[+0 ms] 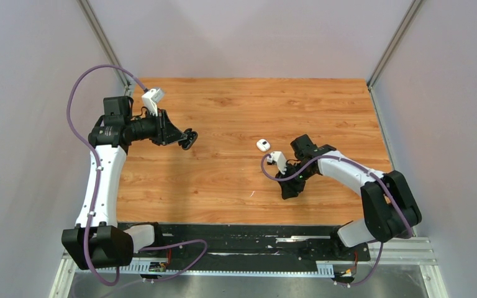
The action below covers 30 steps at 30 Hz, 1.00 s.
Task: Insert the wireless bluetooth earbuds into the charging case
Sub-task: Adjust the earbud at the center of the board.
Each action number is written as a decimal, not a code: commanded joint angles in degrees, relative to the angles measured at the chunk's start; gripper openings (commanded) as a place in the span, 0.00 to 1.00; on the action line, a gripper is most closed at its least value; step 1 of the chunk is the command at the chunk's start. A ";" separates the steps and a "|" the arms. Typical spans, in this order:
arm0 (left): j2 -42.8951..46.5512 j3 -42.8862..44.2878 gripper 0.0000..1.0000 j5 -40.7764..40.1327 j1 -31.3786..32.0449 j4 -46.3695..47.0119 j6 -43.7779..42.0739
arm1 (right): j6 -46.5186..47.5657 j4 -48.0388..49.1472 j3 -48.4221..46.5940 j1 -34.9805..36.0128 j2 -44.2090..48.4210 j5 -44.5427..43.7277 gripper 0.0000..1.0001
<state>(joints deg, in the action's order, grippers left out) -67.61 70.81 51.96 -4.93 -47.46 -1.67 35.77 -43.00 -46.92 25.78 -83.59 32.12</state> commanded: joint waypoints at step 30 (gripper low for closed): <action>0.03 1.61 0.00 0.59 0.26 0.71 -0.64 | 4.42 6.80 -0.04 -0.09 -4.37 -4.52 0.31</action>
<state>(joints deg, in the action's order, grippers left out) -67.64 70.81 51.96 -4.93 -47.46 -1.69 39.18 -38.50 -46.76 25.69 -87.57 28.95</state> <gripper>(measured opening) 0.293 0.337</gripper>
